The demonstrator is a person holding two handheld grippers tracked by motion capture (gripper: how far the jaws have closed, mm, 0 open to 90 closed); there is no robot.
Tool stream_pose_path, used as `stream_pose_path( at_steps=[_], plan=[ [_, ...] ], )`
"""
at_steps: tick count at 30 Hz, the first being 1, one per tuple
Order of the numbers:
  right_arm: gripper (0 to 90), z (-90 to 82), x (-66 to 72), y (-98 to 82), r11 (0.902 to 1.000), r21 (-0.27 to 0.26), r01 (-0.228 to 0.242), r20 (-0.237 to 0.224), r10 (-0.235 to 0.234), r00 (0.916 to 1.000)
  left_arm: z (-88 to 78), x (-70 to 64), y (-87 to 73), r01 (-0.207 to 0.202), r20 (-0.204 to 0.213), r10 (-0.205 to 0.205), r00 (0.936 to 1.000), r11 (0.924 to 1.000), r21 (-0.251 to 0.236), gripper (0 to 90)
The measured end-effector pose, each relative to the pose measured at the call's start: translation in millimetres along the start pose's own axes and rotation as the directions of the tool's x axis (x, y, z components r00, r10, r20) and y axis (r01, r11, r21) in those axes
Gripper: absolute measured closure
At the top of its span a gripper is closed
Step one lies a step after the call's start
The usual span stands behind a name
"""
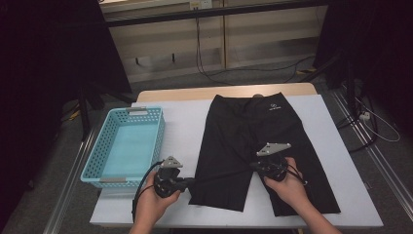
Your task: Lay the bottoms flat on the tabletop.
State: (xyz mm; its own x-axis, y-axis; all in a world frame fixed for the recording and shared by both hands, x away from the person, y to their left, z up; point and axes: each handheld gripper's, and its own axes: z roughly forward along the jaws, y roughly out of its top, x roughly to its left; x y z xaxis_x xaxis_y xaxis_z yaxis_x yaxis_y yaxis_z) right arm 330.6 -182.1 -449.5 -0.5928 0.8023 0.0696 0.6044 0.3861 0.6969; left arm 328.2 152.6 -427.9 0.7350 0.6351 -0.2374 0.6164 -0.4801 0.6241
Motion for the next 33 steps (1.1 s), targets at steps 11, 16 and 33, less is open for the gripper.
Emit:
stream_pose_path(
  at_steps=[11, 16, 33],
  plan=[
    [90.0, 0.1, -1.5, 0.7, 0.9995, -0.031, 0.008, 0.001, -0.008, 1.0000, 1.8, 3.9, 0.6, 0.003, -0.052, -0.003, 0.9986, 1.0000, 0.003, 88.8],
    [80.3, 3.5, 5.7, 1.5, 0.9990, -0.026, 0.036, 0.007, -0.036, 0.9993, 5.1, 6.5, -0.2, 0.010, -0.068, -0.009, 0.9976, 0.9996, 0.027, 89.0],
    [55.6, -18.4, 33.2, -17.0, 0.9968, 0.025, 0.076, -0.056, -0.075, 0.9956, 11.1, 8.6, -4.3, -0.005, -0.099, 0.003, 0.9950, 0.9999, -0.016, 52.6]
  ],
)
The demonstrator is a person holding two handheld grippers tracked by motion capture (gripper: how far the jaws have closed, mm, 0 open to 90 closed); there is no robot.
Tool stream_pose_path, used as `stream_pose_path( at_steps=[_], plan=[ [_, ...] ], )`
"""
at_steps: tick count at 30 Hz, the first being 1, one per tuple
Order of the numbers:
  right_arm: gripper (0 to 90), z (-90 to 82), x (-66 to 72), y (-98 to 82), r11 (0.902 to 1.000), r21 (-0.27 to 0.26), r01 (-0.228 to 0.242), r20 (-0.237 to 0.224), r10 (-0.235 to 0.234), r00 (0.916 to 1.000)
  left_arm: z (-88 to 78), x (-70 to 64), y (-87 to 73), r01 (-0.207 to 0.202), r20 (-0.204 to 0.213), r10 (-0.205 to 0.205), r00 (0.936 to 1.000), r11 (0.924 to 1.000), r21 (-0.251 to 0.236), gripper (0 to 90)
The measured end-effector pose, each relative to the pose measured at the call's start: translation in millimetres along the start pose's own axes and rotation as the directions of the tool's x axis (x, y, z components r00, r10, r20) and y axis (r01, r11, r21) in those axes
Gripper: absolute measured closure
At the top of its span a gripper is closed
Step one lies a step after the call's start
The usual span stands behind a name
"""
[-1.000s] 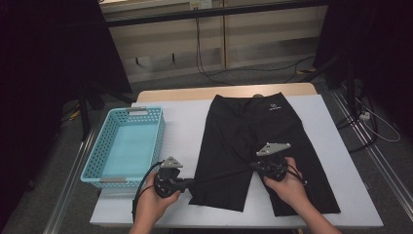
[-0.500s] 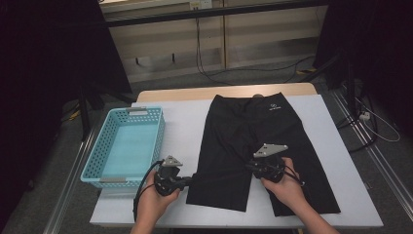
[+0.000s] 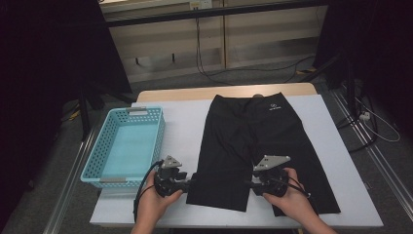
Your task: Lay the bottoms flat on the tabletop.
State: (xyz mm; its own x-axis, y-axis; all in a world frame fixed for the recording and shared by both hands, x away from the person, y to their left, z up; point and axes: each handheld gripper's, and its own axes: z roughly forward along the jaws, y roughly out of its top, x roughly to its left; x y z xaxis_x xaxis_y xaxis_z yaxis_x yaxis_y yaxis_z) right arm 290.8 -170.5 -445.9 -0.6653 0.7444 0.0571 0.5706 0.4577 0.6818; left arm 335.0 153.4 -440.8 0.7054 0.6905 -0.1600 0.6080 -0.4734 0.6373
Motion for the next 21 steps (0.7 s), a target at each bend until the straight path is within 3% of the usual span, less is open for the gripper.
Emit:
stream_pose_path(
  at_steps=[6, 9, 14, 17, 19, 21],
  plan=[
    [61.2, 2.3, 4.0, -2.2, 0.9998, 0.016, -0.011, -0.016, 0.011, 0.9998, 2.1, -1.6, 0.2, -0.008, -0.008, 0.008, 0.9999, 0.9999, 0.010, 55.2],
    [73.8, 0.4, 2.4, -3.2, 0.9996, 0.023, -0.018, -0.039, 0.019, 0.9991, 1.5, -2.1, 0.0, -0.007, -0.002, 0.007, 1.0000, 0.9998, 0.017, 59.0],
    [89.2, -0.6, 2.3, -5.4, 0.9991, 0.024, -0.036, -0.086, 0.038, 0.9956, 1.7, -6.4, 1.5, 0.006, 0.029, -0.008, 0.9996, 0.9990, 0.045, 70.8],
    [90.0, -1.7, 2.4, -4.1, 0.9993, 0.029, -0.023, -0.089, 0.026, 0.9957, 1.9, -9.1, 1.8, 0.007, 0.056, -0.011, 0.9984, 0.9979, 0.065, 78.5],
    [90.0, -3.5, 0.7, -4.8, 0.9990, 0.036, -0.025, -0.092, 0.028, 0.9953, 1.7, -11.5, 2.0, 0.026, 0.101, -0.035, 0.9943, 0.9958, 0.087, 86.7],
    [90.0, -6.6, -2.0, -6.1, 0.9987, 0.042, -0.028, -0.094, 0.032, 0.9950, 0.7, -14.8, 2.3, 0.012, 0.118, -0.024, 0.9927, 0.9951, 0.098, 88.3]
  ],
)
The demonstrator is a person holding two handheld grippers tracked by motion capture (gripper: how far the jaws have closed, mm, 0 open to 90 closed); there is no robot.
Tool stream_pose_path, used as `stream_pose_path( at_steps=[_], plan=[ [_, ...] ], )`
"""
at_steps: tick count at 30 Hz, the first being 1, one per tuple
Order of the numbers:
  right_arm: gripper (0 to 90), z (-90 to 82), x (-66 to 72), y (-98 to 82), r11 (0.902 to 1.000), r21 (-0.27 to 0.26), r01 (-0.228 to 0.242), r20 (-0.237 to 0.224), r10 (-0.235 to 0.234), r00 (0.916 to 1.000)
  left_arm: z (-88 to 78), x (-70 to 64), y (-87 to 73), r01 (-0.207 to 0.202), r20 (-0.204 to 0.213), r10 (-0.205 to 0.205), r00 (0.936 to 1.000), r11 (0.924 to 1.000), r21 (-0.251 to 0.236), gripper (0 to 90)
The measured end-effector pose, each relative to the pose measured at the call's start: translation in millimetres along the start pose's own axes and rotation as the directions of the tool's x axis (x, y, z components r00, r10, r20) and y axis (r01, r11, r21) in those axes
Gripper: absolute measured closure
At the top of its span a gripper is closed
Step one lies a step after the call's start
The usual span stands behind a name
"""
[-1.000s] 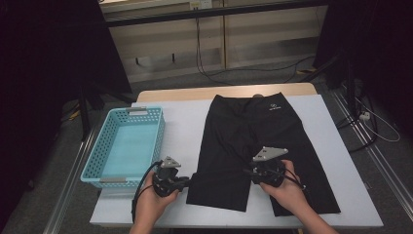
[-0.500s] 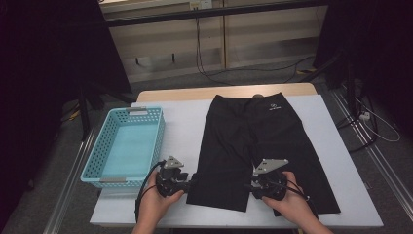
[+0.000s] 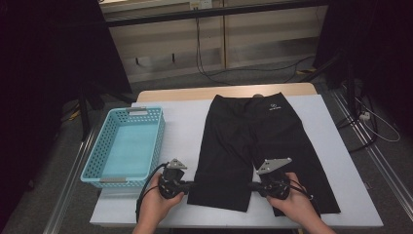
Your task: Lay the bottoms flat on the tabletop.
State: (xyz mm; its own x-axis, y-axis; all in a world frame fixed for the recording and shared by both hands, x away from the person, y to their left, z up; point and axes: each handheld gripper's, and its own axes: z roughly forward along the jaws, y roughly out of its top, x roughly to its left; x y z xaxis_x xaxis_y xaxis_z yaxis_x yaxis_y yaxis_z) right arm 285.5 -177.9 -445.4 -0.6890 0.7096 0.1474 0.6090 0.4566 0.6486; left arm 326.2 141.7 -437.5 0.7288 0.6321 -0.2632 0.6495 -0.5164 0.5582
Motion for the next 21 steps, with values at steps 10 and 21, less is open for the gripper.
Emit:
stream_pose_path(
  at_steps=[10, 21],
  plan=[
    [84.6, -12.3, -2.9, 0.1, 0.9980, -0.058, 0.023, 0.013, -0.023, 0.9997, -4.6, 2.8, 0.5, -0.031, -0.034, 0.030, 0.9990, 0.9988, -0.037, 74.9],
    [50.1, 3.5, 6.4, 7.3, 0.9889, -0.119, 0.089, 0.021, -0.087, 0.9960, -0.9, 14.9, 6.1, -0.069, -0.122, 0.054, 0.9911, 0.9899, -0.123, 34.2]
  ],
)
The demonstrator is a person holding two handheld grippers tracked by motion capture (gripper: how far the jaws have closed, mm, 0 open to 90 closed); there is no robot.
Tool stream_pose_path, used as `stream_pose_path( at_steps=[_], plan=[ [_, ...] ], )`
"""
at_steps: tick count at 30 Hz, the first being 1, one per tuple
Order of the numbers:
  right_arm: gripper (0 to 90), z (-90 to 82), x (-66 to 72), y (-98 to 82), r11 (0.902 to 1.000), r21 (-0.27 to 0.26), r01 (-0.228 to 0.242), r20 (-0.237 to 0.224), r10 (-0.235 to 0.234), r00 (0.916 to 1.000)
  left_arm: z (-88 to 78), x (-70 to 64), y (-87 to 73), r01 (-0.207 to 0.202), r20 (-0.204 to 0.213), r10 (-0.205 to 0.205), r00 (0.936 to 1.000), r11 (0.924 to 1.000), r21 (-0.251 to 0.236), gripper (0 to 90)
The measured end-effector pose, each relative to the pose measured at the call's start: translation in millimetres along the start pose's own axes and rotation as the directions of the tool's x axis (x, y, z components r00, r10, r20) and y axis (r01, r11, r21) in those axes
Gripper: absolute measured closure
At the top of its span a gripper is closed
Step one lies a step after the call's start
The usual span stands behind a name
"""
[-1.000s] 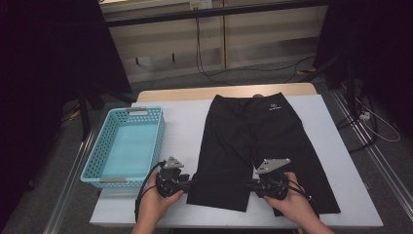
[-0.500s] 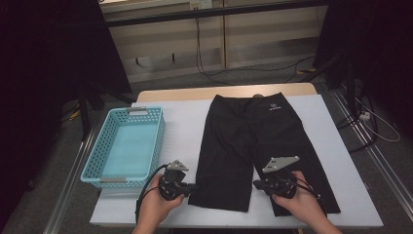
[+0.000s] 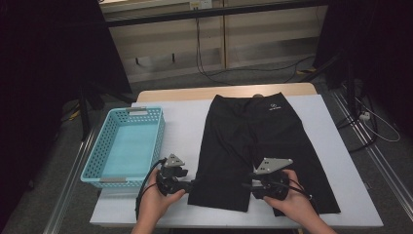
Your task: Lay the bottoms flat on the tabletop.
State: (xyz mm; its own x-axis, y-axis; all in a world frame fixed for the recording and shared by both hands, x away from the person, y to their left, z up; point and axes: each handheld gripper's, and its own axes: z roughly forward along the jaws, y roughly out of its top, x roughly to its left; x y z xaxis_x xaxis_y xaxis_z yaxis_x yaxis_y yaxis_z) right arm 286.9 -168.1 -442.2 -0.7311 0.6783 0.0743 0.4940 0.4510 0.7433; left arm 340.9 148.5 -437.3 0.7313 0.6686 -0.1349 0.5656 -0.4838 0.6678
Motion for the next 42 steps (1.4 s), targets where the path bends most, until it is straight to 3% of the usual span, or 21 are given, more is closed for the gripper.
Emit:
stream_pose_path(
  at_steps=[6, 11, 18, 21, 25, 29, 30, 35, 38, 42],
  plan=[
    [45.4, 7.9, 12.3, 5.5, 0.9990, -0.021, 0.040, -0.033, -0.040, 0.9986, 2.0, 1.8, 3.1, -0.027, -0.010, 0.027, 0.9996, 0.9996, -0.013, 26.3],
    [55.4, 14.7, 26.9, 9.9, 0.9972, -0.027, 0.069, -0.081, -0.071, 0.9942, 3.9, 3.2, 4.5, -0.023, -0.014, 0.023, 0.9996, 0.9996, -0.018, 22.9],
    [71.0, 26.2, 49.2, 10.5, 0.9891, 0.008, 0.147, -0.168, -0.144, 0.9752, 6.5, 3.6, 6.1, -0.029, -0.021, 0.028, 0.9994, 0.9995, -0.016, 21.8],
    [67.3, 26.7, 58.0, 10.3, 0.9865, 0.002, 0.164, -0.207, -0.160, 0.9653, 7.4, 3.5, 5.8, -0.033, -0.025, 0.032, 0.9992, 0.9994, -0.014, 21.8],
    [52.4, 31.9, 67.9, 6.2, 0.9778, 0.016, 0.209, -0.227, -0.200, 0.9530, 7.0, 3.8, 5.3, -0.024, -0.027, 0.024, 0.9993, 0.9996, -0.016, 21.8],
    [51.9, 33.3, 73.2, 3.9, 0.9683, -0.003, 0.250, -0.214, -0.245, 0.9457, 6.8, 4.2, 4.7, -0.022, -0.029, 0.022, 0.9994, 0.9997, -0.014, 21.8],
    [53.7, 33.3, 72.8, 3.7, 0.9680, -0.004, 0.251, -0.216, -0.246, 0.9450, 6.8, 4.5, 4.8, -0.026, -0.029, 0.026, 0.9992, 0.9996, -0.011, 21.8],
    [80.2, 33.5, 66.7, 4.3, 0.9784, -0.003, 0.207, -0.208, -0.203, 0.9568, 6.9, 3.4, 6.0, -0.022, -0.023, 0.022, 0.9995, 0.9997, -0.013, 22.4],
    [88.1, 33.7, 64.2, 5.6, 0.9793, 0.004, 0.202, -0.207, -0.197, 0.9582, 5.5, 3.2, 7.4, -0.014, -0.020, 0.013, 0.9997, 0.9996, -0.025, 22.4],
    [89.6, 31.8, 64.8, 7.1, 0.9728, 0.018, 0.231, -0.212, -0.222, 0.9516, 4.0, 4.8, 9.2, -0.002, -0.025, 0.001, 0.9997, 0.9989, -0.046, 22.1]
  ],
)
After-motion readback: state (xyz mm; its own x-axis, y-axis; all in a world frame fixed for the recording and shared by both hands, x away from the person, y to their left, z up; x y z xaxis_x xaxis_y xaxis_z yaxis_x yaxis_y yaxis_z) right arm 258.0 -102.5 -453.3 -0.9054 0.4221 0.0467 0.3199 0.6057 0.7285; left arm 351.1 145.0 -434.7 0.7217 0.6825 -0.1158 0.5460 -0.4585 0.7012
